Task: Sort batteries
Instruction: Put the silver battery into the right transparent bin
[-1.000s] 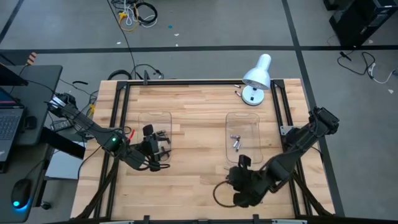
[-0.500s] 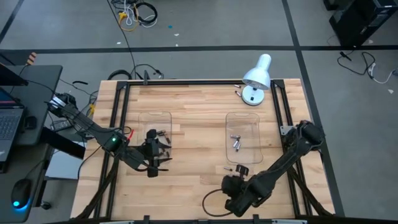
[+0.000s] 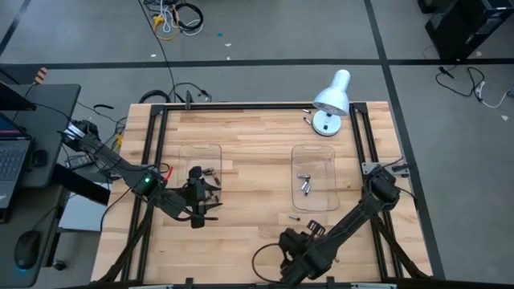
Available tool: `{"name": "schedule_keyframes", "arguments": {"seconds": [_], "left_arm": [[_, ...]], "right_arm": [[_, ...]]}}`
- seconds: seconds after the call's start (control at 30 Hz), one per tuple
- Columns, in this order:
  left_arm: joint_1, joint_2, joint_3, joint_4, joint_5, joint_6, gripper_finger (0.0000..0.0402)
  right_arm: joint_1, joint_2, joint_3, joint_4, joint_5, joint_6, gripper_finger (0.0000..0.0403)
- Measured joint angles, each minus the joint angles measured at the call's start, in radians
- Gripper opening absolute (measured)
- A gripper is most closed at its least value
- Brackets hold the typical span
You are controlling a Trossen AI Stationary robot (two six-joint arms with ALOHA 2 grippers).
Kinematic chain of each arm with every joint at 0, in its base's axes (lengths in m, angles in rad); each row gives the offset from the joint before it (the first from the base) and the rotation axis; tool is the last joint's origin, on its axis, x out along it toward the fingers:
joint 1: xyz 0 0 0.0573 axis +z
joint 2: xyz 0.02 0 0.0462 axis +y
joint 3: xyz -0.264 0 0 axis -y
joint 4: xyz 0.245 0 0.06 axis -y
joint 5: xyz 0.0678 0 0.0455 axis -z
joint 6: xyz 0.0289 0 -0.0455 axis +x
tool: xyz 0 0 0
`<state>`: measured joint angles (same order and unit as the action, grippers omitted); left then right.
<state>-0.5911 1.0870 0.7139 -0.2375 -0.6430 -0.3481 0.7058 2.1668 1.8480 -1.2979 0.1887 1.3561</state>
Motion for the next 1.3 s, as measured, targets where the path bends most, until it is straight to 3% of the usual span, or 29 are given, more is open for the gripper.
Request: {"name": "schedule_keyframes", "arguments": {"seconds": [0.33,0.5,0.8,1.3], "left_arm": [[0.000,0.000,0.000,-0.003,-0.005,0.005,0.0223],[0.000,0.000,0.000,-0.003,-0.006,0.028,0.0223],[0.000,0.000,0.000,-0.003,-0.006,0.030,0.0223],[0.001,0.000,0.000,-0.005,-0.042,0.034,0.0223]], "right_arm": [[-0.060,0.008,0.012,-0.007,-0.026,0.061,0.0095],[-0.089,0.008,0.012,-0.022,0.031,0.027,0.0095],[-0.107,0.009,0.012,-0.011,0.036,0.041,0.0095],[-0.088,0.137,0.009,-0.024,0.000,0.133,0.0095]]}}
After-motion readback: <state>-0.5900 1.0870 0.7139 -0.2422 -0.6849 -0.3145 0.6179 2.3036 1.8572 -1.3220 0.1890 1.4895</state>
